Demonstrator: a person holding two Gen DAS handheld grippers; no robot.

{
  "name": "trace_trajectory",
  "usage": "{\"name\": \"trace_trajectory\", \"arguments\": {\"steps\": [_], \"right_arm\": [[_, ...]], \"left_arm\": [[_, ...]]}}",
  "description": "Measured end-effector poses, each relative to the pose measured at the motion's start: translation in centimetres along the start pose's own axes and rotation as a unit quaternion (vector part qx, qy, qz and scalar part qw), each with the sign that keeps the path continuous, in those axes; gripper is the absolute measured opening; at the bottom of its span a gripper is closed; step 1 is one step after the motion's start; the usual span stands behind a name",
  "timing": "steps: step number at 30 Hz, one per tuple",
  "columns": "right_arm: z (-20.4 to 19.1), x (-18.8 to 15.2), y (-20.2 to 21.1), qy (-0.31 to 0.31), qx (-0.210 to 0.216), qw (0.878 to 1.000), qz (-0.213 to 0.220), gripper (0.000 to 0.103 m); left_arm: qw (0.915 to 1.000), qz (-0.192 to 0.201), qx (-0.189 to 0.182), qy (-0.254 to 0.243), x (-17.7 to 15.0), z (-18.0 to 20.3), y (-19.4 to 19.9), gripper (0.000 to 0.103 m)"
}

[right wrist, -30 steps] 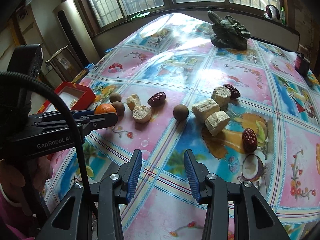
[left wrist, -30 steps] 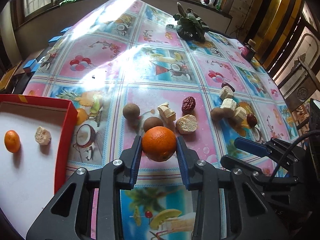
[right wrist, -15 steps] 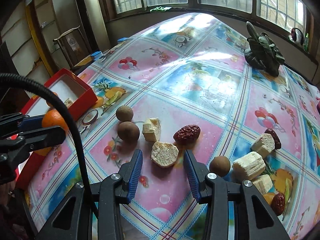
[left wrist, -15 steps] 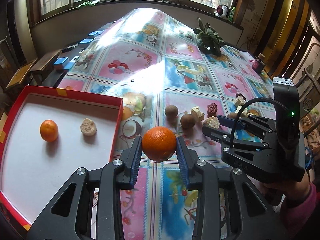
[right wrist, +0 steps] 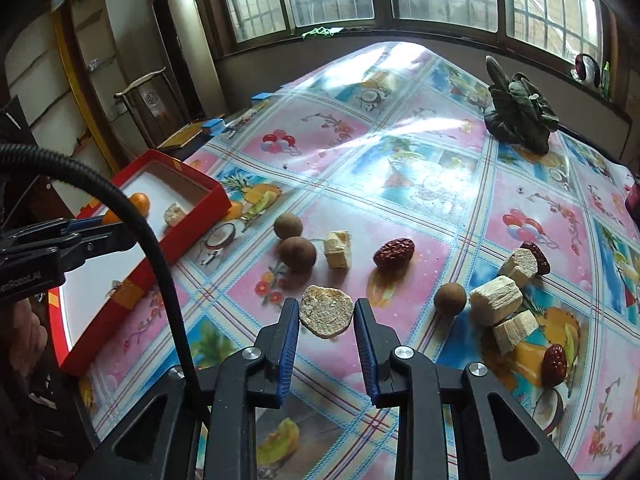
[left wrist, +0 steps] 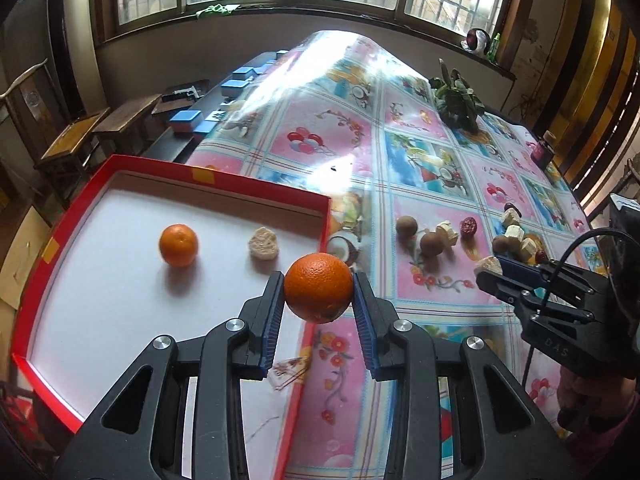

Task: Organize fruits
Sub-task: 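Carry the orange and cake into the red tray and open both tools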

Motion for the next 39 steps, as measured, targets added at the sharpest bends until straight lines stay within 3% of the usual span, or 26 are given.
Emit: {"name": "trace_trajectory", "arguments": {"steps": [15,27,39], "right_arm": [[-8.1,1.3,0.9,0.051,0.047,0.997,0.018,0.027],[-14.5,3.1,-1.1,0.099,0.076,0.992,0.009,0.027],[-17.9,5.1,-4.8,0.129,0.089,0.988,-0.014,0.027]], "left_arm": [[0.9972,0.002,0.052,0.055,-2.9,-7.9,2.9,0.033],[0.9961,-0.018,0.052,0.070,-4.1,-10.2,1.8,0.033],[0.9954,-0.032,0.055,0.072,-3.5,-10.8,-0.3,0.033]]}}
Point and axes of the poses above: each gripper's, at about its wrist camera, not at the fingertips, and y roughly against the way its jaws point, z to its right, x to its top, the point moved 6 cm from there along -y, roughly the way its jaws point, and after that the axes turned 4 degrees about -z, right-handed, at the moved point
